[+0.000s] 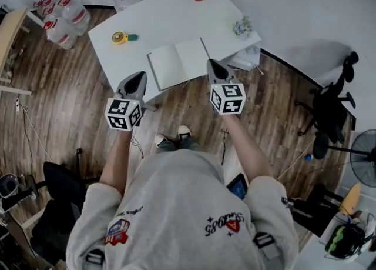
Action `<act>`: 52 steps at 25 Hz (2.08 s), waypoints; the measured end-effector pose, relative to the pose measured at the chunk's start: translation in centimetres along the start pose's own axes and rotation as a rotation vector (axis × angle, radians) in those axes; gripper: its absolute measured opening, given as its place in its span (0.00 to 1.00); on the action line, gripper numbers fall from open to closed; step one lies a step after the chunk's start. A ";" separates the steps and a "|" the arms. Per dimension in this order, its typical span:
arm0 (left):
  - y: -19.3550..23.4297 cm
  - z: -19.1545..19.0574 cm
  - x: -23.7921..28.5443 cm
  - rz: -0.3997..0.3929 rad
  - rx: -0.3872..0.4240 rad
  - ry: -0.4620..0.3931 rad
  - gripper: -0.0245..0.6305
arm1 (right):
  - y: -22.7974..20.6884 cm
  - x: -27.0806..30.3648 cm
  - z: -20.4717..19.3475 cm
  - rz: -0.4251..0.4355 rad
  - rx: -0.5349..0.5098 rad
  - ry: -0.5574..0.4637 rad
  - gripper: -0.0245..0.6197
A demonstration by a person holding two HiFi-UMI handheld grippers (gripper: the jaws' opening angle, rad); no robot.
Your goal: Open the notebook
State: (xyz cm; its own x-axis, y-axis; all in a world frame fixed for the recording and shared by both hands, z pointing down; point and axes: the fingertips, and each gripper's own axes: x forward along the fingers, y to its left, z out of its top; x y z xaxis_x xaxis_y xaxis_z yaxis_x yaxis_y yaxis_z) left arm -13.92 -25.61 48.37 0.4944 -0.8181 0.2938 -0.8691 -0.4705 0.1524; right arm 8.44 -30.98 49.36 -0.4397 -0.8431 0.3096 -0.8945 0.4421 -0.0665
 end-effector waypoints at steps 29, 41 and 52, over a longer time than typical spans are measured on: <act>-1.1 5.3 -3.4 -0.007 0.073 -0.122 0.04 | 6.8 -4.9 6.7 0.079 -0.103 -0.169 0.04; -1.4 4.2 -4.4 -0.017 0.059 -0.121 0.04 | 7.6 -6.2 5.6 0.058 -0.100 -0.160 0.04; -2.1 2.9 -5.0 -0.042 0.054 -0.105 0.04 | 8.1 -7.5 4.6 0.036 -0.087 -0.158 0.04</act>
State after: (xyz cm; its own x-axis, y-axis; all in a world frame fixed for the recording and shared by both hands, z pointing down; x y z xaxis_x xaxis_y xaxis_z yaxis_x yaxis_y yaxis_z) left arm -14.52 -21.52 43.83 0.5311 -0.8262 0.1879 -0.8473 -0.5196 0.1103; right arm 4.10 -22.50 42.20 -0.4848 -0.8607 0.1555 -0.8705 0.4921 0.0098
